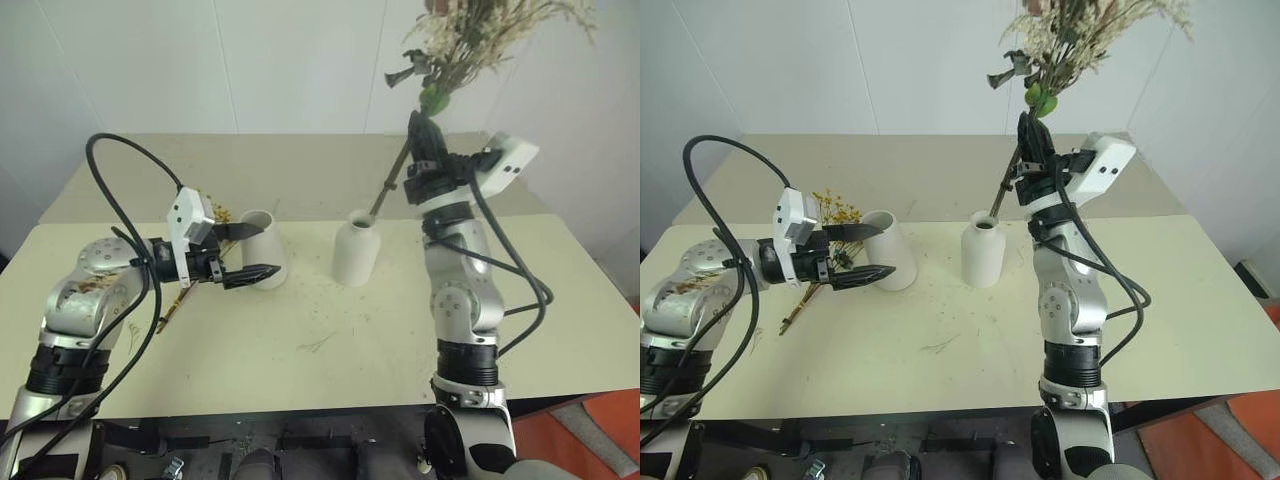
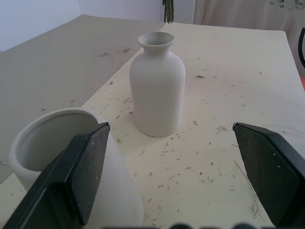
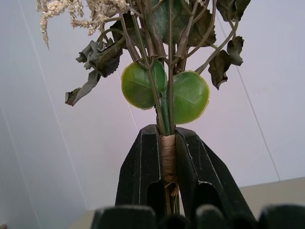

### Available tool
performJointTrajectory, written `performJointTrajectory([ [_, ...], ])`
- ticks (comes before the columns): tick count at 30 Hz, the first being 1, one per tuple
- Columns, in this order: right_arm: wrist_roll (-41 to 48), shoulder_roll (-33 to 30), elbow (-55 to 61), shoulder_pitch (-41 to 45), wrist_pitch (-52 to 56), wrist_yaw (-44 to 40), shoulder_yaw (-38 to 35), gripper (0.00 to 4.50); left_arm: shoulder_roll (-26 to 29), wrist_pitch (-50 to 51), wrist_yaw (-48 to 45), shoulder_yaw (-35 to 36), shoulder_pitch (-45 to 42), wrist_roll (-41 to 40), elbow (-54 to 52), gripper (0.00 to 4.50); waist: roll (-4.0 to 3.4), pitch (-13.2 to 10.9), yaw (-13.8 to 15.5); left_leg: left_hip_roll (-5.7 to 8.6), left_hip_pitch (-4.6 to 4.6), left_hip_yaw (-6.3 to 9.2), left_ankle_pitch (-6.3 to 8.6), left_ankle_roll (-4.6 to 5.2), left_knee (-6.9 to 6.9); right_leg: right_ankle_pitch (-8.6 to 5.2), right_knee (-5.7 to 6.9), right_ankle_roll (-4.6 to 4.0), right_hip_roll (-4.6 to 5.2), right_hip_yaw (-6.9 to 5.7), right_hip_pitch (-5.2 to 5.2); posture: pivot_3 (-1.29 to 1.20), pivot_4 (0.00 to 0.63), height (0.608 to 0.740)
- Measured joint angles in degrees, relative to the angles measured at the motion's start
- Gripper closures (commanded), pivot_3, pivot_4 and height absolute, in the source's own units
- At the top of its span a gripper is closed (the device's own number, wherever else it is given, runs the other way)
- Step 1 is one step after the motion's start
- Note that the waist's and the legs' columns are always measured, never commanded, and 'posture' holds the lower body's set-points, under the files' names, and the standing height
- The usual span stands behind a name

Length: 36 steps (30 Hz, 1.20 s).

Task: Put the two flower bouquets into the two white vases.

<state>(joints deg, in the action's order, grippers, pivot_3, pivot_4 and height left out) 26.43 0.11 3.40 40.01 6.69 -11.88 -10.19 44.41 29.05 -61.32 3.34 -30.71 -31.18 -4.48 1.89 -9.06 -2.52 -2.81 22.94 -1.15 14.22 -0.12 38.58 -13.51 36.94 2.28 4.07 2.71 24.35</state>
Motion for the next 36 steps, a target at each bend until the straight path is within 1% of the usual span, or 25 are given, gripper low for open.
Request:
performJointTrajectory([
  [11, -1.0, 1.8, -6.3, 0.1, -6.0, -4.3, 1.0, 4.29, 0.0, 1.5, 1.5, 1.0, 2.0, -0.5, -3.3, 0.00, -0.01, 0.0, -0.1, -0.01, -0.01, 0.01, 0.00, 0.00, 0.00, 0.00, 0.00, 0.00, 0.00, 0.00, -0.01, 0.00, 0.150, 0.740],
  [15, -2.3, 2.7, -7.3, -2.3, -8.8, -6.6, 2.8, 4.29, 0.0, 2.1, 1.9, 1.9, 2.1, -0.6, -3.9, 0.00, -0.02, 0.0, -0.2, -0.03, -0.05, 0.01, 0.00, 0.00, -0.02, 0.00, 0.01, 0.00, -0.04, 0.00, -0.01, 0.00, 0.150, 0.740],
  [18, -3.6, 3.3, -10.6, -4.1, -9.9, -7.4, 4.0, 4.29, 0.0, 2.2, 2.1, 2.2, 2.2, -0.7, -4.0, 0.00, -0.03, 0.0, -0.1, -0.02, -0.04, 0.01, 0.00, -0.02, -0.01, 0.00, 0.03, -0.01, -0.03, 0.00, -0.01, 0.00, 0.150, 0.740],
  [22, -4.4, 3.2, -14.4, -2.9, -11.4, -7.8, 4.0, 4.29, 0.0, 2.2, 2.2, 2.3, 2.3, -0.7, -4.1, 0.00, -0.06, 0.0, -0.1, -0.02, -0.02, 0.01, 0.00, -0.01, -0.01, 0.00, 0.01, -0.01, -0.03, 0.00, 0.01, 0.00, 0.150, 0.740],
  [29, -4.9, 2.9, -15.3, -2.1, -13.4, -9.1, 4.0, 4.29, -0.2, 2.2, 2.2, 2.3, 2.3, -1.0, -4.1, 0.00, -0.08, -0.1, -0.1, -0.03, -0.02, 0.03, 0.00, -0.02, -0.02, 0.00, 0.01, -0.01, -0.04, 0.00, 0.01, 0.00, 0.150, 0.740],
  [33, -5.0, 3.0, -14.7, -3.4, -14.4, -9.8, 4.5, 4.29, -0.3, 2.2, 2.2, 2.3, 2.5, -1.2, -4.1, 0.00, -0.08, -0.1, -0.1, -0.03, -0.02, 0.03, 0.00, -0.02, -0.02, 0.00, 0.01, -0.01, -0.04, 0.00, 0.00, 0.00, 0.150, 0.740],
  [35, -5.4, 3.0, -14.3, -4.6, -14.9, -10.1, 5.2, 3.57, -0.3, 2.2, 2.2, 2.4, 2.5, -1.5, -4.1, 0.00, -0.08, -0.1, -0.1, -0.03, -0.03, 0.03, 0.00, -0.02, -0.02, 0.00, 0.01, -0.01, -0.04, 0.00, 0.00, 0.00, 0.150, 0.740],
  [36, -5.4, 3.1, -13.9, -5.2, -15.0, -10.5, 5.4, 3.31, -0.3, 2.2, 2.2, 2.4, 2.5, -1.6, -4.1, 0.00, -0.08, -0.1, -0.1, -0.03, -0.02, 0.03, 0.00, -0.02, -0.02, 0.00, 0.01, -0.01, -0.04, 0.00, 0.00, 0.00, 0.150, 0.740],
])
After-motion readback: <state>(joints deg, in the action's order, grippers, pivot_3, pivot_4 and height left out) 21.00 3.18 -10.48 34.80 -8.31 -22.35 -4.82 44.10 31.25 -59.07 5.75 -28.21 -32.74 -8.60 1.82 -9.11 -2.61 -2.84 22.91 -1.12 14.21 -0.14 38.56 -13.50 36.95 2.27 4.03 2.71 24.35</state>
